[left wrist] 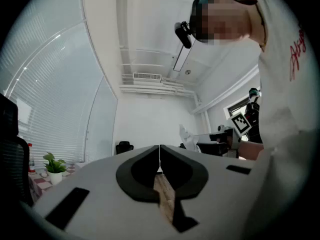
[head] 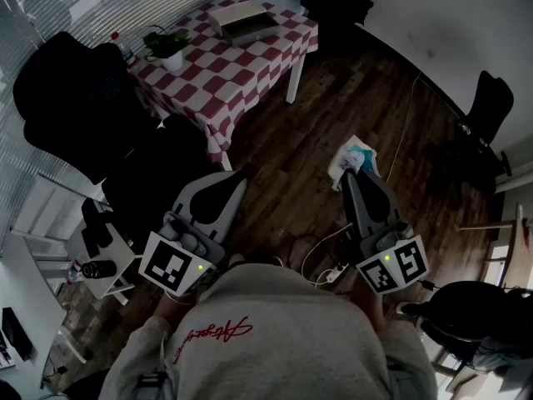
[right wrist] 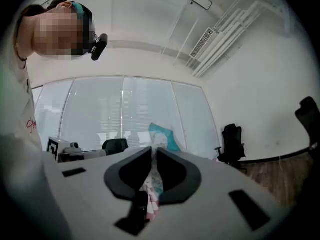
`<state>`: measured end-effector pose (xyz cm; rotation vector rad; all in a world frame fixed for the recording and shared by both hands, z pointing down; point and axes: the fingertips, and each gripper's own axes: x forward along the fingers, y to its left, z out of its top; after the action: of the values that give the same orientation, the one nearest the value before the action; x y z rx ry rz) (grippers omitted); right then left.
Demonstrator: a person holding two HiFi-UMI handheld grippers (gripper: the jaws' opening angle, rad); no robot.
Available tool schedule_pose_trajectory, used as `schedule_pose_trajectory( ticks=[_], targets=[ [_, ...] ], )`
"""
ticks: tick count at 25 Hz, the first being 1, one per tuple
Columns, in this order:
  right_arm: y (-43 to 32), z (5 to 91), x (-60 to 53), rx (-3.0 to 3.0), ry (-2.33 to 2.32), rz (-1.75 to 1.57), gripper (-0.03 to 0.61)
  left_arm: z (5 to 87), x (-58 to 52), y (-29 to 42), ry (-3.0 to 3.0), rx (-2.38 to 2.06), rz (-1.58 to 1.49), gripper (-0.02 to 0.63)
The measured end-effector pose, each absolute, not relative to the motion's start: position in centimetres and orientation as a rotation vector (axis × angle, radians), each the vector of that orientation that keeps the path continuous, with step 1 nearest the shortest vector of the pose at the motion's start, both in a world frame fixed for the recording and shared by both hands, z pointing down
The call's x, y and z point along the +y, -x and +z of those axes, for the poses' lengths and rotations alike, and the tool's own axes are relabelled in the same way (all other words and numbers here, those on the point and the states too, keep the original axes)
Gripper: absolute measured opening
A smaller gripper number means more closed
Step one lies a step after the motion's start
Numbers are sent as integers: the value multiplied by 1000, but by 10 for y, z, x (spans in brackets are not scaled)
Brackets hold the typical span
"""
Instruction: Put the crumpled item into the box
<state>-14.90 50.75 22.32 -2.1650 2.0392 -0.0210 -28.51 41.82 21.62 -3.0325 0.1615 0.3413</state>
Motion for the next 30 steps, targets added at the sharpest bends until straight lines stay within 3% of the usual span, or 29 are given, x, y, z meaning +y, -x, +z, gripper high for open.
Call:
schedule_pose_trajectory(
  ticks=[3, 8, 30],
  targets=[
    [147, 225, 510, 2041, 2164, -22, 44, 230, 420, 284, 3079, 176, 216, 18],
    [148, 227, 506, 2049, 2161, -35, 44, 221, 417, 283, 3033, 174, 317, 18],
    [173, 228, 491, 1979, 2343, 64, 46, 232, 395, 310, 3084, 141, 244, 18]
  ],
)
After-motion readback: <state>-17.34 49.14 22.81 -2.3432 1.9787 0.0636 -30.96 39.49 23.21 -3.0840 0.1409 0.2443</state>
